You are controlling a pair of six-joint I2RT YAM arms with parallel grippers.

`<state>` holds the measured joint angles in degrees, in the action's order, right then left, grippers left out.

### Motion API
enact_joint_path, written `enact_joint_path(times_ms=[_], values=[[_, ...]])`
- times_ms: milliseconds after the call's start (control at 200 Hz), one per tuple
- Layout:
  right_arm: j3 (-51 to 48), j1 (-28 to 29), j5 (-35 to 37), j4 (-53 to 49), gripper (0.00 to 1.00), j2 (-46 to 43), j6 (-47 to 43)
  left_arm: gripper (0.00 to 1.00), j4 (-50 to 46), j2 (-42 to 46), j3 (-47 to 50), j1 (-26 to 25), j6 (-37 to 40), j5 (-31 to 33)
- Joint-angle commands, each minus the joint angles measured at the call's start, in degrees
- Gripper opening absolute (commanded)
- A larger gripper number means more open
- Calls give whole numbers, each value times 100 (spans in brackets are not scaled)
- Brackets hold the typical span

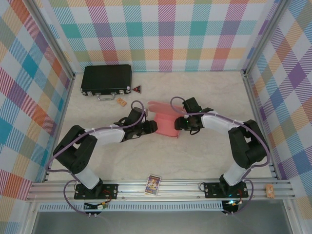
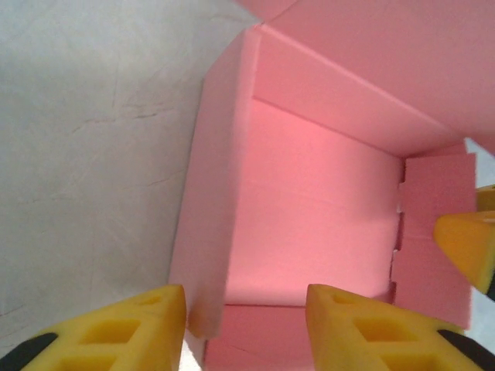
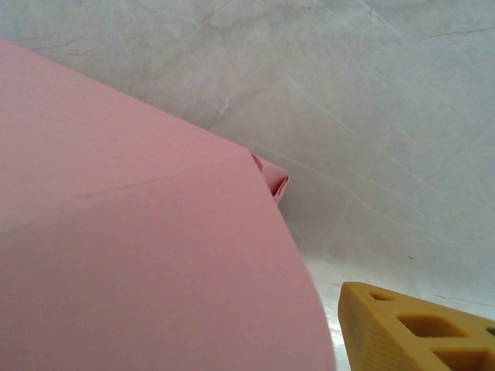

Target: Fold the paper box

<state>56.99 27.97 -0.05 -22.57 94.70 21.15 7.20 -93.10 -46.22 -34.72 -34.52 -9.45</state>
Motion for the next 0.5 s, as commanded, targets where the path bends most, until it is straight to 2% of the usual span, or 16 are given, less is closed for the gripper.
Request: enact_joint_path(times_ms=[0,170,415,495], values=[[-57,-2,44,-294,63,-218,-345,46,-289,288,-29,-17,205,120],[-205,0,3,-332,68,-399,-515,50,-532,538,6,-17,354,370],[-420,-34,132,-292,70,-669,-543,52,-944,835,-23,-8,590,706],[-524,-45,32,-214,71,-852,-697,57,-1068,1005,-8,-8,714,822]])
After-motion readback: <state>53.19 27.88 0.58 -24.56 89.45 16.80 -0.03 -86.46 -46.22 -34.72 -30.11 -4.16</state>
